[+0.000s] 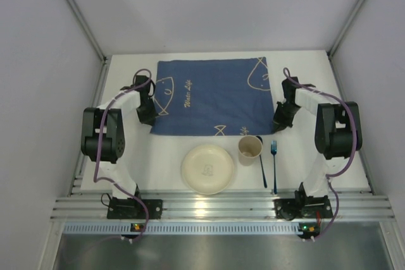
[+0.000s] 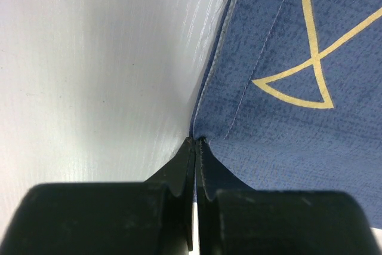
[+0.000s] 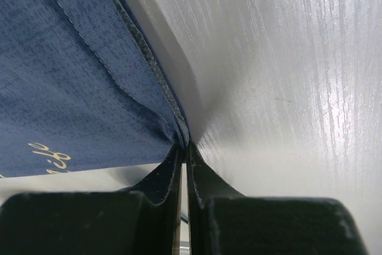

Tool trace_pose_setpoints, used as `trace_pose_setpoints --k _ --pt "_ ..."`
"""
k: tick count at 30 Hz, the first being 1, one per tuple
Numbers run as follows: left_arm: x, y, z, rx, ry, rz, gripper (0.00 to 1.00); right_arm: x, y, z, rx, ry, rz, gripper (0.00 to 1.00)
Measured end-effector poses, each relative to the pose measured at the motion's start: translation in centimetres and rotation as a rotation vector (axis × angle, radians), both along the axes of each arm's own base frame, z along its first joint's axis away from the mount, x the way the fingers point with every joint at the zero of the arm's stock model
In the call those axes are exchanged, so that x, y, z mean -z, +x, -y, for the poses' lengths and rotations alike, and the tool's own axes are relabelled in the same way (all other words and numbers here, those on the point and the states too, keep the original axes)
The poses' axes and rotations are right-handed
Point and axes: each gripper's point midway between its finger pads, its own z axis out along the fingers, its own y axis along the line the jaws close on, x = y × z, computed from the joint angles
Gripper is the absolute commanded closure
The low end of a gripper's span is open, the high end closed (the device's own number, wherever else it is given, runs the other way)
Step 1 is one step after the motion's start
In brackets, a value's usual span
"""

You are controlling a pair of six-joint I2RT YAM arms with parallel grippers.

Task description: Set the dinner table for one person

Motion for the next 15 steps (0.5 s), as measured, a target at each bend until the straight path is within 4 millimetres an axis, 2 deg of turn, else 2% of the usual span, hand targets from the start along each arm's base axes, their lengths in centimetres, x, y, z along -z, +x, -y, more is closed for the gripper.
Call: trace_pose_setpoints --k 2,3,4,7,8,9,10,12,13,15 --pt "0.0 -0.1 0.0 -0.001 0.000 0.000 0.97 0.0 0.0 0.0 0.000 -0.003 -0.001 0.97" --pt "-0.1 -0.2 0.0 -0.004 -0.001 0.001 0.86 0.0 0.0 0.0 -0.001 -0.004 0.000 0.94" --pt "-0.2 -0.3 0.0 -0.004 -0.002 0.002 0.82 0.0 0.0 0.0 -0.002 -0.005 0.001 0.90" --pt "-0.8 -1.0 -0.2 -0.025 -0.003 0.012 0.76 -0.2 0.0 0.5 -0.005 -0.038 0.001 0.67" --pt "-1.2 -1.3 -0.3 -0.033 -0.002 0.018 0.75 -0.5 0.1 0.8 -0.006 -0.054 0.004 0.50" --pt "-1.5 -1.4 -0.4 -0.039 -0.003 0.025 0.69 -0.9 0.3 1.1 -0.009 -0.070 0.010 0.43" --pt "-2.0 -1.5 -0.4 -0.044 -0.004 0.036 0.67 -1.4 0.6 1.4 -0.010 -0.086 0.020 0.30" --pt "-3.0 -1.6 -0.6 -0.057 -0.005 0.063 0.62 -2.9 1.6 1.8 -0.005 -0.109 0.059 0.22" --pt "-3.5 -1.6 -0.6 -0.062 -0.005 0.075 0.55 -3.8 2.2 1.9 -0.004 -0.117 0.085 0.21" --pt "-4.4 -1.5 -0.8 -0.066 0.000 0.100 0.49 -6.0 3.1 2.0 0.000 -0.126 0.145 0.19"
